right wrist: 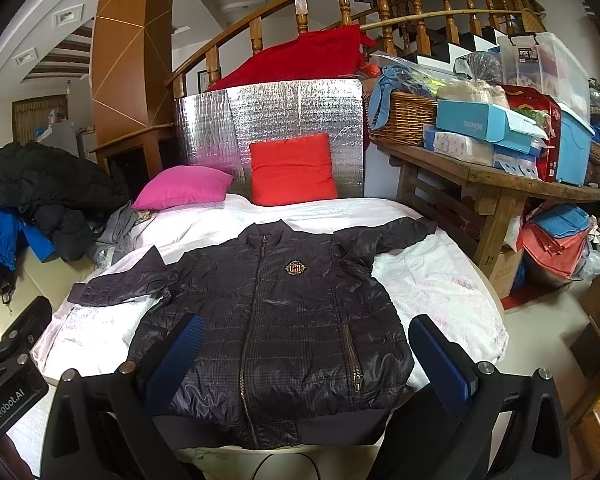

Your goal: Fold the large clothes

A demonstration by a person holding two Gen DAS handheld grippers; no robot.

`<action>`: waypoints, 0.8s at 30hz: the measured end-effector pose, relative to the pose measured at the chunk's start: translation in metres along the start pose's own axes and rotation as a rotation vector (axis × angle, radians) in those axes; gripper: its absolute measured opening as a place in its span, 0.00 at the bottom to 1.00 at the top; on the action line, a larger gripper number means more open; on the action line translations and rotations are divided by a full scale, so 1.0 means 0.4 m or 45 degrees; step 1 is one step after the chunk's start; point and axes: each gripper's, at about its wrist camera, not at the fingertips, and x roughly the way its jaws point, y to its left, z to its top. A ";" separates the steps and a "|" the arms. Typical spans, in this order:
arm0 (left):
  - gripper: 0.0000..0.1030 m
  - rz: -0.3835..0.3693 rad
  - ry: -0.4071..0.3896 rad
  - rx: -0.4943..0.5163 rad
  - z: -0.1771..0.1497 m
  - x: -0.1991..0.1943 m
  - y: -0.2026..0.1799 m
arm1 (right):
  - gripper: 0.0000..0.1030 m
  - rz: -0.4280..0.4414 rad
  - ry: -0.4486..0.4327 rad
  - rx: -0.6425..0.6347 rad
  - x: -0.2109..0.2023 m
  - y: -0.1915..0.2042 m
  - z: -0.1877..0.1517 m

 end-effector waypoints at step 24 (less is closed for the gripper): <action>1.00 -0.035 0.100 0.026 -0.010 0.037 -0.015 | 1.00 0.041 0.111 0.041 0.047 -0.017 -0.016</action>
